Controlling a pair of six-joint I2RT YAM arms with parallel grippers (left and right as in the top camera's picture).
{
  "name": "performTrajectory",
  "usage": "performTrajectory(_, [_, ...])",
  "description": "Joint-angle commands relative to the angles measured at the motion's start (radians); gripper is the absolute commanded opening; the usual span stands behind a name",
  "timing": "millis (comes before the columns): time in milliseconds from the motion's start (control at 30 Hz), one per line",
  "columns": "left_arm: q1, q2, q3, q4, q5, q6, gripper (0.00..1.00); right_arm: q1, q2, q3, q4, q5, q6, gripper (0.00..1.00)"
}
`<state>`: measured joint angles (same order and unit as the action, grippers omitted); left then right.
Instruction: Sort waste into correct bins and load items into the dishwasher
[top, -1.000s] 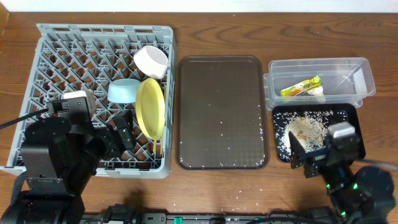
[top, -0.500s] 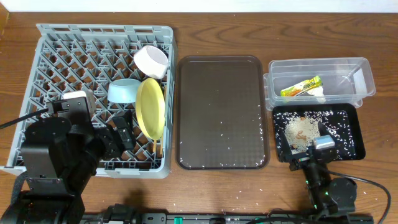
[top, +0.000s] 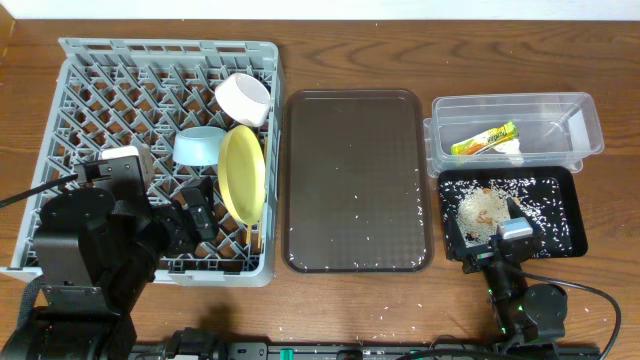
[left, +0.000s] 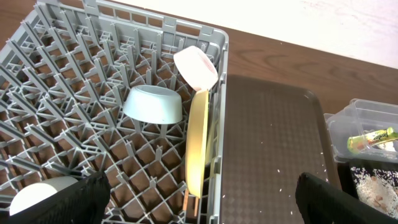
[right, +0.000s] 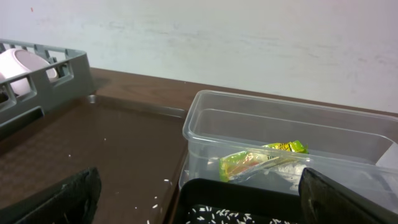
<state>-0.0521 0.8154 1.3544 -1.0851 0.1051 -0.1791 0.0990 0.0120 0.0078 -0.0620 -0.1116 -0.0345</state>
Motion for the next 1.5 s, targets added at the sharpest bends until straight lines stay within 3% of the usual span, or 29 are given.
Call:
performTrajectory(0, [0.006, 0.0, 0.007, 0.0, -0.005, 0.002, 0.96, -0.011, -0.006, -0.002, -0.002, 0.006, -0.008, 0.99])
performTrajectory(300, [0.006, 0.0, 0.007, 0.0, -0.006, 0.003, 0.96, -0.011, -0.006, -0.002, -0.002, 0.006, -0.008, 0.99])
performTrajectory(700, [0.01, -0.126, -0.089, 0.081, -0.149, 0.011, 0.96, -0.011, -0.006, -0.002, -0.002, 0.006, -0.008, 0.99])
performTrajectory(1000, [0.05, -0.396, -0.503, 0.477, -0.249, 0.013, 0.96, -0.011, -0.006, -0.002, -0.002, 0.006, -0.008, 0.99])
performTrajectory(1167, [0.055, -0.61, -0.866, 0.788, -0.248, 0.005, 0.96, -0.011, -0.006, -0.002, -0.002, 0.006, -0.008, 0.99])
performTrajectory(1467, [0.055, -0.812, -1.224, 1.025, -0.249, -0.051, 0.96, -0.011, -0.006, -0.002, -0.002, 0.006, -0.008, 0.99])
